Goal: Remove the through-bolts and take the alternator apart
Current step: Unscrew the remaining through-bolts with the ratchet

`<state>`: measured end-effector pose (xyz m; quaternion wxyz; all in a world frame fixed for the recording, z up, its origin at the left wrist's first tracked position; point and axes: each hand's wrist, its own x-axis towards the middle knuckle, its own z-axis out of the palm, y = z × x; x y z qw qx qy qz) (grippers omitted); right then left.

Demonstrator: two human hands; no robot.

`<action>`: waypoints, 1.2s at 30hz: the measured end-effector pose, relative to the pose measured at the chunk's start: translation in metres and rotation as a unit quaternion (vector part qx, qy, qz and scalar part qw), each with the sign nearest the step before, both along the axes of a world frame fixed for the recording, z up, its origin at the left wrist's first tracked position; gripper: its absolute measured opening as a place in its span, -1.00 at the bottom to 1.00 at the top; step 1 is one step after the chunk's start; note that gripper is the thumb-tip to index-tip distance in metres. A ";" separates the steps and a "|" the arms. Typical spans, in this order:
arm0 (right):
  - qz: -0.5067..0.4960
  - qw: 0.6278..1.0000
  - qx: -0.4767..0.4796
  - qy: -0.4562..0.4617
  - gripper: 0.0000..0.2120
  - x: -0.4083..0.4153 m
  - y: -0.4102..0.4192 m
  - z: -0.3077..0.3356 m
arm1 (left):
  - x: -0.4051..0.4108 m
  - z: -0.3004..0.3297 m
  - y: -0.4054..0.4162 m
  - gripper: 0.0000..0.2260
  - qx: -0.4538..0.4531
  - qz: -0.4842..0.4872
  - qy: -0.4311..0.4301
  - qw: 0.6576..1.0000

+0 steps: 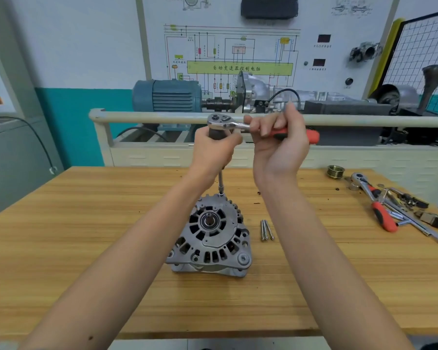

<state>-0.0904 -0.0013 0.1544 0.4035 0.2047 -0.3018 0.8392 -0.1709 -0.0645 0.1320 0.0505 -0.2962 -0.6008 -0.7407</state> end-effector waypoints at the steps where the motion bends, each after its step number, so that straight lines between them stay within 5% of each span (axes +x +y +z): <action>1: 0.042 0.998 -0.024 -0.028 -0.62 -0.004 0.007 0.007 | -0.002 0.001 -0.006 -0.67 -0.021 -0.037 0.021 0.999; 8: 0.196 0.963 -0.079 -0.169 -0.46 -0.029 0.034 0.039 | -0.006 0.014 -0.017 -0.64 -0.139 -0.226 0.068 0.962; 13: 0.072 0.989 -0.103 -0.076 -0.63 -0.016 0.008 0.014 | -0.005 0.005 -0.008 -0.60 -0.039 -0.132 -0.001 0.990; 19: -0.121 0.990 0.046 0.057 -0.72 0.003 -0.027 -0.018 | -0.002 0.003 0.008 -0.73 0.021 0.066 -0.041 0.997; 24: 0.021 0.999 -0.027 -0.031 -0.61 -0.005 0.000 0.008 | -0.004 0.005 -0.008 -0.69 -0.029 -0.040 -0.007 0.999; 30: 0.195 0.962 -0.044 -0.189 -0.58 -0.028 0.026 0.041 | -0.006 0.010 -0.021 -0.67 -0.084 -0.228 0.049 0.969; 36: 0.074 0.984 -0.116 -0.112 -0.63 -0.015 0.007 0.023 | -0.002 0.006 -0.005 -0.61 -0.042 -0.081 0.000 0.996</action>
